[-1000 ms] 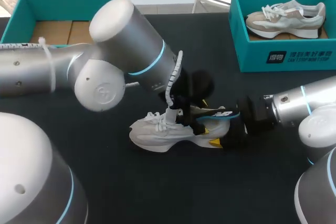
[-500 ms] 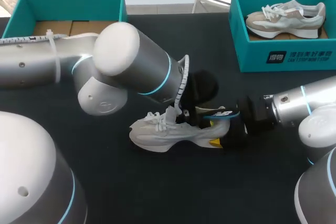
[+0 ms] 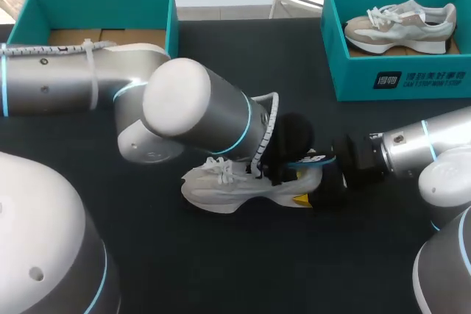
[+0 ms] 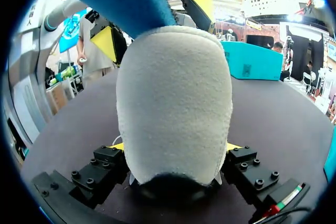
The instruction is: Take the shoe out of the shoebox, open the shoe tongue, remove and reinsert the insole, then place the shoe into the shoebox
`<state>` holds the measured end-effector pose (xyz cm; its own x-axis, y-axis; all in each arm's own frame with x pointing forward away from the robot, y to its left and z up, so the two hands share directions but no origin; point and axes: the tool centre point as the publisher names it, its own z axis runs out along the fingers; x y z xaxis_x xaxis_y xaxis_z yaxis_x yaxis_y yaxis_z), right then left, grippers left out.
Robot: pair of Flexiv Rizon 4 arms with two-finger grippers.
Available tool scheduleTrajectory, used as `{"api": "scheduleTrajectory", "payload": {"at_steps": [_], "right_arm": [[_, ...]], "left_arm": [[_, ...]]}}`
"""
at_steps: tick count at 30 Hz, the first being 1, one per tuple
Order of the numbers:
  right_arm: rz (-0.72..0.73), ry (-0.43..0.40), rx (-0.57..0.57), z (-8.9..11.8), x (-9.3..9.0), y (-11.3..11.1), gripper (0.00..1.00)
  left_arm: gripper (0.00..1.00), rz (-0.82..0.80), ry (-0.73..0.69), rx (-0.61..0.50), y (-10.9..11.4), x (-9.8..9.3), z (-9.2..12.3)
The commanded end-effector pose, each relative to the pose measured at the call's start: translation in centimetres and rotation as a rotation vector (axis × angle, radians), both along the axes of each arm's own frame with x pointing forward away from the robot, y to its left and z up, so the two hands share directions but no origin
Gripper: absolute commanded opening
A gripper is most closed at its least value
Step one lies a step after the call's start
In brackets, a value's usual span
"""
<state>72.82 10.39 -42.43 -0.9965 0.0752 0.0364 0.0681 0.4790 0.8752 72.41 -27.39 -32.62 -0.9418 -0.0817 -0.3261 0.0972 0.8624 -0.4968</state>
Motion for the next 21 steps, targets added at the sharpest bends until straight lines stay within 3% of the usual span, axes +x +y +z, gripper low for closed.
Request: {"api": "scheduleTrajectory", "payload": {"at_steps": [1,8,11,14,15,17,18,19,21], "right_arm": [[-0.001,0.001,-0.005,0.05,0.00,0.17,0.00],[-0.001,0.001,-0.005,0.05,0.00,0.17,0.00],[-0.001,0.001,-0.005,0.05,0.00,0.17,0.00],[-0.001,0.001,-0.005,0.05,0.00,0.17,0.00],[-0.001,0.001,-0.005,0.05,0.00,0.17,0.00],[-0.001,0.001,-0.005,0.05,0.00,0.17,0.00],[-0.001,0.001,-0.005,0.05,0.00,0.17,0.00],[-0.001,0.001,-0.005,0.05,0.00,0.17,0.00],[-0.001,0.001,-0.005,0.05,0.00,0.17,0.00]], "left_arm": [[0.69,0.005,-0.011,-0.007,0.26,0.09,-0.38],[0.64,0.019,-0.034,-0.001,0.48,-0.17,-0.70],[0.57,0.024,-0.037,0.003,0.46,-0.21,-1.07],[0.37,0.027,-0.035,0.002,0.71,-0.44,-1.07],[0.35,0.028,-0.034,0.001,0.83,-0.54,-1.02],[0.17,0.029,-0.033,-0.001,1.04,-0.69,-0.90],[0.13,0.030,-0.033,-0.002,1.12,-0.73,-0.86],[0.00,0.031,-0.031,-0.004,1.19,-0.76,-0.79],[0.00,0.032,-0.023,-0.003,1.20,-0.71,-0.73]]}}
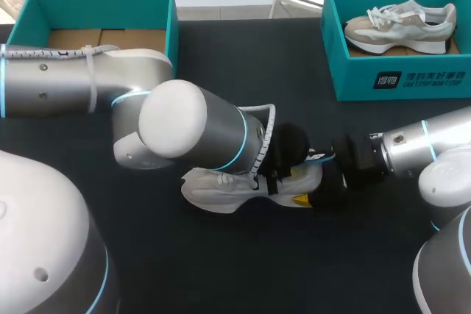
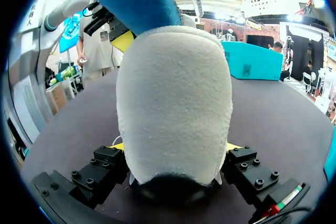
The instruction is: Take the shoe out of the shoebox, open the shoe tongue, remove and reinsert the insole, then place the shoe into the shoebox
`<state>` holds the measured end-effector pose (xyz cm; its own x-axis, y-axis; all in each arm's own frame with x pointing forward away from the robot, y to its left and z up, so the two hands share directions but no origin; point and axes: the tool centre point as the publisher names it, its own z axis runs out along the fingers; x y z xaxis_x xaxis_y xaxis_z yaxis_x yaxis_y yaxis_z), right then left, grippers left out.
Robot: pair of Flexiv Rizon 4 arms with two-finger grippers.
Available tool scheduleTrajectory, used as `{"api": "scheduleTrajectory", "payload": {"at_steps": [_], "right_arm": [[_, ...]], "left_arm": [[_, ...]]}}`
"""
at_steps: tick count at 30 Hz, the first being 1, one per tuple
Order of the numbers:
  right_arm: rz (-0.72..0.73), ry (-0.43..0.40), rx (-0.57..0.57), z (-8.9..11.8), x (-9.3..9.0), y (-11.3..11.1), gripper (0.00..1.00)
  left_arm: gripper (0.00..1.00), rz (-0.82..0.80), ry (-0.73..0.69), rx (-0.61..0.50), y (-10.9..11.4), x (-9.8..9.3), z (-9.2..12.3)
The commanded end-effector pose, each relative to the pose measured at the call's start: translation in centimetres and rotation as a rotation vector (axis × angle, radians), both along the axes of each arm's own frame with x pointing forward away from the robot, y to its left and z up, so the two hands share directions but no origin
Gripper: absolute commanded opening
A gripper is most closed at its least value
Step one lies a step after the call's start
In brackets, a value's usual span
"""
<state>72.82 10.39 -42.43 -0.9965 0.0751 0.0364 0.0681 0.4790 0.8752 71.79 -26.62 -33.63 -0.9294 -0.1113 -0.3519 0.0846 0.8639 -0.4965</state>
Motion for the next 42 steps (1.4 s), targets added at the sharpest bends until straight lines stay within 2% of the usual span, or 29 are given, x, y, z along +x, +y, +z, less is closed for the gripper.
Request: {"api": "scheduleTrajectory", "payload": {"at_steps": [1,4,9,18,24,28,35,42], "right_arm": [[-0.001,0.001,-0.005,0.0,0.0,0.2,0.00],[-0.001,0.001,-0.005,0.0,0.0,0.2,0.00],[-0.001,0.001,-0.005,0.0,0.0,0.2,0.00],[-0.001,0.001,-0.005,0.0,0.0,0.2,0.00],[-0.001,0.001,-0.005,0.0,0.0,0.2,0.00],[-0.001,0.001,-0.005,0.0,0.0,0.2,0.00],[-0.001,0.001,-0.005,0.0,0.0,0.2,0.00],[-0.001,0.001,-0.005,0.0,0.0,0.2,0.00]], "left_arm": [[0.00,0.003,0.006,-0.001,0.4,-0.1,0.3],[0.00,0.002,0.020,-0.004,0.6,-0.1,0.8],[0.00,-0.014,0.073,-0.036,1.1,-0.3,2.8],[0.00,-0.024,0.207,-0.137,1.3,-0.5,7.9],[0.00,0.008,0.277,-0.086,0.1,-1.4,11.4],[0.00,0.012,0.297,-0.098,-0.3,-2.1,13.9],[0.00,0.008,0.340,-0.184,-1.1,-3.0,18.0],[0.00,-0.026,0.396,-0.315,-1.3,-3.9,21.1]]}}
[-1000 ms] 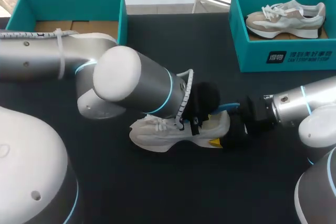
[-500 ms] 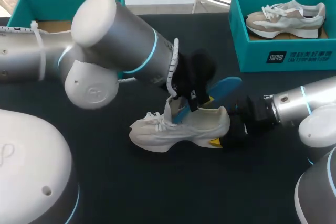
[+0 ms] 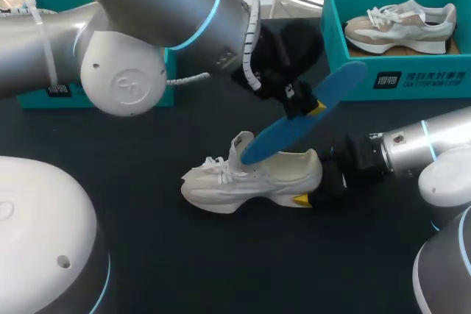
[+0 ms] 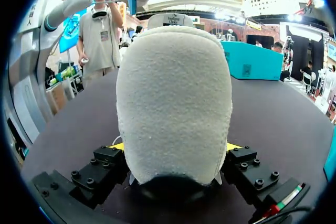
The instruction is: Take the shoe out of the shoebox, open the shoe tongue, remove and reinsert the insole, then place the shoe into the shoebox
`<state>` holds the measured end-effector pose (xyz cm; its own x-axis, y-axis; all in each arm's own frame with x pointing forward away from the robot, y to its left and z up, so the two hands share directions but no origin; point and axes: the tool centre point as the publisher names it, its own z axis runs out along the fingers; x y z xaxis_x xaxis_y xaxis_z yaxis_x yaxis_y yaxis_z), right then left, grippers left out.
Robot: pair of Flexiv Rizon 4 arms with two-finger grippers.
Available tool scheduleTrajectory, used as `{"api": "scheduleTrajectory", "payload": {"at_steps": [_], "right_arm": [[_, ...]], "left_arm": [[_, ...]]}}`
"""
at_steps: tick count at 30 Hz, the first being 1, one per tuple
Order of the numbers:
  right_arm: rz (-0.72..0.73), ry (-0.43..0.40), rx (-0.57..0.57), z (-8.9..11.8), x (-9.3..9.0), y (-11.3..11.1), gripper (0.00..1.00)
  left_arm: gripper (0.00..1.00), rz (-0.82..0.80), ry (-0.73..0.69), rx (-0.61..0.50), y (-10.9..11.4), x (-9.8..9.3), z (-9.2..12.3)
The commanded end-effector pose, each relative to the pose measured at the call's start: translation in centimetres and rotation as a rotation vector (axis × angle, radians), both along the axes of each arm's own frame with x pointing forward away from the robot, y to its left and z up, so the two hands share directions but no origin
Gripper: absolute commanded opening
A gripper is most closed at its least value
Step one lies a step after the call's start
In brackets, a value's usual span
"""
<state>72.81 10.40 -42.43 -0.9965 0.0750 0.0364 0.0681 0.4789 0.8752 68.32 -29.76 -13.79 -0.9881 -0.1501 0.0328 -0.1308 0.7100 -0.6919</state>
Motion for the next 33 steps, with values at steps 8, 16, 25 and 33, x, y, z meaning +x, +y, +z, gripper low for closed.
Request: {"api": "scheduleTrajectory", "payload": {"at_steps": [8,16,25,33], "right_arm": [[-0.001,0.001,-0.005,0.0,0.0,0.2,0.00],[-0.001,0.001,-0.005,0.0,0.0,0.2,0.00],[-0.001,0.001,-0.005,0.0,0.0,0.2,0.00],[-0.001,0.001,-0.005,0.0,0.0,0.2,0.00]], "left_arm": [[0.00,-0.059,0.158,-0.207,2.2,-0.5,4.5],[0.00,-0.066,0.253,-0.379,3.3,0.0,7.1],[0.00,-0.086,0.353,-0.554,5.7,1.0,9.9],[0.00,-0.124,0.365,-0.564,6.3,0.9,10.9]]}}
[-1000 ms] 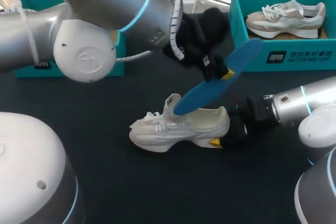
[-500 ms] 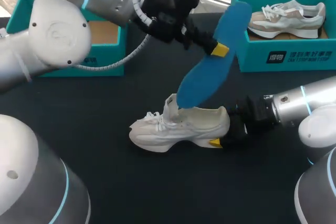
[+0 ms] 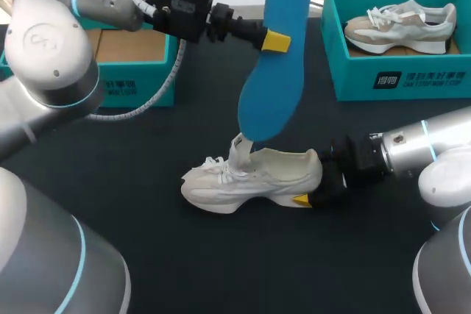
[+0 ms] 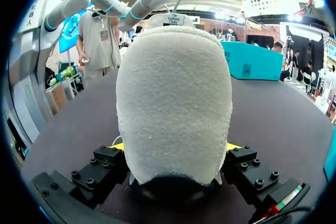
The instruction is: Take the shoe out of the shoebox, open the shoe tongue, remove and reinsert the insole, then place the shoe into the shoebox
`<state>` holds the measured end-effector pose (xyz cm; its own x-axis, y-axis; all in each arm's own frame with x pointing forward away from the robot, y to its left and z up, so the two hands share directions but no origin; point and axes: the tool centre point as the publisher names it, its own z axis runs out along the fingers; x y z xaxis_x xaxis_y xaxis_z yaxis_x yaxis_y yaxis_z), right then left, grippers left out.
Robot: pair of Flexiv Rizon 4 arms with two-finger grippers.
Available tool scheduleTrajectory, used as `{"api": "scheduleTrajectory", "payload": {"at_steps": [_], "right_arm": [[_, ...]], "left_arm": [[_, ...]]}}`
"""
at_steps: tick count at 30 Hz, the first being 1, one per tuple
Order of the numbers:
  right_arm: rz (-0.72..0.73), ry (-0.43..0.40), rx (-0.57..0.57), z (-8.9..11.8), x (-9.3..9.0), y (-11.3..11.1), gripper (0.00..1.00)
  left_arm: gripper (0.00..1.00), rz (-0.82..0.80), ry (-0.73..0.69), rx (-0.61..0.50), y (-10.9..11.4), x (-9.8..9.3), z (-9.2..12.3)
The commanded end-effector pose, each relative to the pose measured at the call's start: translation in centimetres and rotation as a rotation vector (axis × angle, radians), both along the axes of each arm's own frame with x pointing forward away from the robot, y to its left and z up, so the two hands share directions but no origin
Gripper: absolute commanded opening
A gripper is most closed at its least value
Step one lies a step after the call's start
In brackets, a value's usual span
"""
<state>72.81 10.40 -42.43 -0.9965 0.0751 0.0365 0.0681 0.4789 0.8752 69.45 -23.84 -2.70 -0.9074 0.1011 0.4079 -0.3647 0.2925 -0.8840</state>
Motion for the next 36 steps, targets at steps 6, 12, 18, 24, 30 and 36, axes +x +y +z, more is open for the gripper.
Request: {"api": "scheduleTrajectory", "payload": {"at_steps": [6,12,18,24,30,36], "right_arm": [[-0.001,0.001,-0.005,0.0,0.0,0.2,0.00],[-0.001,0.001,-0.005,0.0,0.0,0.2,0.00],[-0.001,0.001,-0.005,0.0,0.0,0.2,0.00],[-0.001,0.001,-0.005,0.0,0.0,0.2,0.00],[-0.001,0.001,-0.005,0.0,0.0,0.2,0.00],[-0.001,0.001,-0.005,0.0,0.0,0.2,0.00]], "left_arm": [[0.00,0.005,0.001,-0.013,0.4,-0.2,-0.2],[0.00,0.005,0.001,-0.013,0.4,-0.2,-0.2],[0.00,0.005,0.001,-0.013,0.4,-0.2,-0.2],[0.00,0.023,0.096,-0.045,0.2,-2.5,2.1],[0.00,0.005,0.189,-0.073,-0.1,-5.1,5.2],[0.00,-0.020,0.333,-0.116,-0.4,-7.2,7.1]]}}
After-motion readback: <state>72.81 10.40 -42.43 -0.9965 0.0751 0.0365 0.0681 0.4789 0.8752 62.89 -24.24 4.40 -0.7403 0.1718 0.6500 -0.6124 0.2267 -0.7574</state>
